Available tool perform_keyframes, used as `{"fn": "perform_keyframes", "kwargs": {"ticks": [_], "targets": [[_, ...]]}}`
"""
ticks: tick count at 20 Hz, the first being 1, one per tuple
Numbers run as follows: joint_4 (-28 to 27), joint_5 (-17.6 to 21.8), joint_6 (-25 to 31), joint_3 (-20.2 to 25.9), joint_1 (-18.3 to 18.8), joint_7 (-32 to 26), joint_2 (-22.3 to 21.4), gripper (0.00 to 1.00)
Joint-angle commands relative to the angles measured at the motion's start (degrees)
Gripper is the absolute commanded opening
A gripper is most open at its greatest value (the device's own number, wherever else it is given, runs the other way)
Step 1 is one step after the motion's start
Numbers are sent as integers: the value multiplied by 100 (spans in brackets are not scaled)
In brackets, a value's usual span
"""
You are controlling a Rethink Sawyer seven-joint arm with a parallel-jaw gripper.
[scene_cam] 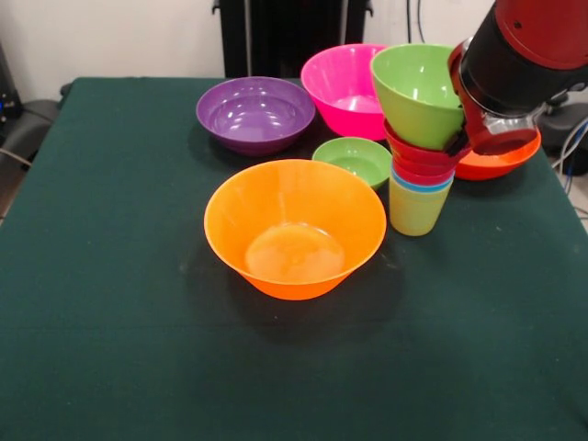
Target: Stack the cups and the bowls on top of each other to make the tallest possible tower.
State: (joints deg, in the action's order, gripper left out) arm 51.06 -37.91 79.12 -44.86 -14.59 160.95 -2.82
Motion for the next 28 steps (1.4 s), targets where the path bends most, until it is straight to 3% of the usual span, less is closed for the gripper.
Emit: {"fn": "perform_keyframes", "kwargs": {"ticks": [1,28], "targets": [[367,272,-534,635,85,457,-78,0],[526,286,-614,654,45,442,-138,0]]}}
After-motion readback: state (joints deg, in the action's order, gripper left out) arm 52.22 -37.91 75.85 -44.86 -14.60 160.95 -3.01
